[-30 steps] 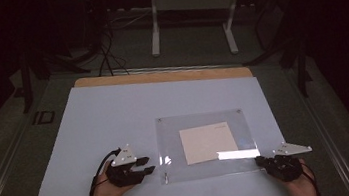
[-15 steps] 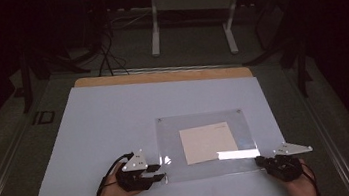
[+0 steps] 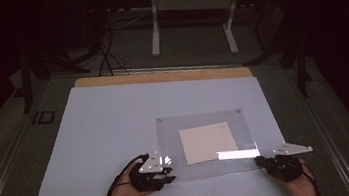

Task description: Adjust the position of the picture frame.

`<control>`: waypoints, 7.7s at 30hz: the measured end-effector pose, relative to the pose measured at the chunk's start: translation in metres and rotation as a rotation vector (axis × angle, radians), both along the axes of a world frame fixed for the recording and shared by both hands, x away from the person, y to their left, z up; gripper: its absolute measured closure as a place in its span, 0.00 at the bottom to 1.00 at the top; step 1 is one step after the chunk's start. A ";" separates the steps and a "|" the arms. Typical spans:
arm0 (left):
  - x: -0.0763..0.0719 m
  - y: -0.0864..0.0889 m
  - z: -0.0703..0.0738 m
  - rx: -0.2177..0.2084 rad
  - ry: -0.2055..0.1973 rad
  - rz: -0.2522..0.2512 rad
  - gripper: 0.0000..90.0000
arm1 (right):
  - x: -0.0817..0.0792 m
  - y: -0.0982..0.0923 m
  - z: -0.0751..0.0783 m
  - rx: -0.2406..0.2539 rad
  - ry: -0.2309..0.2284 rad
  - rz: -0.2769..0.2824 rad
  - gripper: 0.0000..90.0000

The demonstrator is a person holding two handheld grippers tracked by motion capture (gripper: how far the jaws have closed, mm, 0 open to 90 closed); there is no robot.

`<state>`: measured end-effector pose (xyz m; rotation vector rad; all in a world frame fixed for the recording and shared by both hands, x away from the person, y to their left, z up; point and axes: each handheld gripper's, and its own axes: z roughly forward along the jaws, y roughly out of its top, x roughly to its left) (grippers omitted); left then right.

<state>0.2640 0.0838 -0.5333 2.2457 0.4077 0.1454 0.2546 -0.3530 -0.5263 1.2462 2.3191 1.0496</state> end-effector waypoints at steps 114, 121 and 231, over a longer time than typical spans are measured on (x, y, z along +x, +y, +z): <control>0.122 0.006 0.042 -0.170 0.013 0.263 0.64 | 0.066 0.199 0.021 0.074 -0.035 0.413 0.63; 0.139 0.000 0.039 -0.156 0.026 0.276 0.64 | 0.044 0.208 0.013 0.099 -0.032 0.487 0.63; 0.199 0.092 0.051 0.116 0.144 0.559 0.95 | 0.115 0.105 0.034 0.344 -0.045 0.073 0.88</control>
